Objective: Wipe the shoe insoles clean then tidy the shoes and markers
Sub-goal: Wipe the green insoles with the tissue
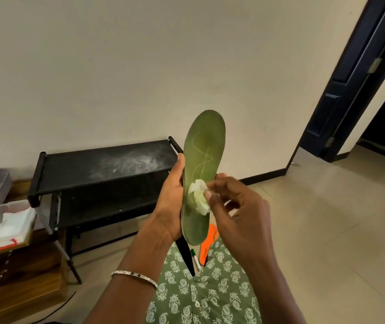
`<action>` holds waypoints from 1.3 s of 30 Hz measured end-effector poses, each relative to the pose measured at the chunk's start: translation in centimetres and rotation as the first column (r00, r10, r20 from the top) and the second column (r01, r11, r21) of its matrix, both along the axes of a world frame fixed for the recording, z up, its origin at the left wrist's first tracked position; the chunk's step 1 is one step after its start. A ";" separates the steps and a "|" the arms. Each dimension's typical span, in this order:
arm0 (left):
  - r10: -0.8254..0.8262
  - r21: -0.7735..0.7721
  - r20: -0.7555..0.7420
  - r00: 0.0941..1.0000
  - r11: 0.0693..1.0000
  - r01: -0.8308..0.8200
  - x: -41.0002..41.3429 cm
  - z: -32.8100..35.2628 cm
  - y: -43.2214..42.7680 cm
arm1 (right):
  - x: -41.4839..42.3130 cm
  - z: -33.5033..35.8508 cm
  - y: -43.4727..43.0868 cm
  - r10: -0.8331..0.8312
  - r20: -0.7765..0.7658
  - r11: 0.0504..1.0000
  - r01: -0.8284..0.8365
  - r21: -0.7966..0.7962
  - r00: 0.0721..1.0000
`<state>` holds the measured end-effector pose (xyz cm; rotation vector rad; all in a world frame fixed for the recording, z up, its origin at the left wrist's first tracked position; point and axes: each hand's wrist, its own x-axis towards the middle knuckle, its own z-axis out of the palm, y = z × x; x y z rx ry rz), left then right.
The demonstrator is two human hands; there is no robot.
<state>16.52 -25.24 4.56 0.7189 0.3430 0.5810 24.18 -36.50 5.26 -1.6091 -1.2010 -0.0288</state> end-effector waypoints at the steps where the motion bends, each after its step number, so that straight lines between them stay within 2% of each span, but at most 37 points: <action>1: 0.011 0.027 -0.013 1.000 1.000 -0.010 0.0 0.0 -0.1 | 0.2 0.5 -0.1 -0.011 -0.015 1.000 0.011 0.015 1.000; 5: -0.022 0.024 0.021 1.000 0.999 0.022 0.4 0.1 -0.6 | 0.9 1.7 -0.1 0.083 -0.292 0.995 -0.064 0.074 0.953; 7: -0.031 0.023 0.031 0.999 0.999 0.030 0.6 0.0 -0.6 | 1.2 1.5 0.2 0.051 -0.311 0.997 -0.033 0.063 0.949; 11: -0.017 0.027 0.016 1.000 1.000 0.017 0.7 0.1 -0.6 | 1.3 0.2 1.1 -0.122 -0.057 0.992 0.124 0.037 0.991; 16: 0.039 0.029 -0.070 0.997 0.999 -0.037 0.8 -0.7 -0.1 | 0.6 -0.8 1.2 -0.048 0.086 0.999 0.050 -0.022 0.995; 21: 0.190 0.132 -0.120 0.974 0.976 -0.174 0.9 -0.3 -0.5 | 0.7 -1.2 1.2 -0.157 0.319 0.979 0.189 -0.071 0.935; 26: 0.322 0.151 -0.130 0.938 0.941 -0.302 1.1 -0.9 0.0 | 0.8 -2.1 0.7 -0.086 0.369 0.982 0.141 -0.123 0.925; 29: 0.340 0.201 -0.129 0.932 0.929 -0.311 1.1 -0.7 -0.1 | 1.4 -2.2 1.0 -0.125 0.331 0.988 0.149 -0.049 0.935; 34: 0.381 0.272 -0.137 0.915 0.902 -0.335 1.7 -0.7 -0.8 | 2.4 -1.8 2.1 -0.306 0.327 0.952 0.280 0.123 0.894; 39: 0.432 0.266 -0.145 0.890 0.883 -0.386 1.7 -1.0 -0.5 | 1.5 -3.1 1.7 -0.231 0.345 0.973 0.210 0.098 0.910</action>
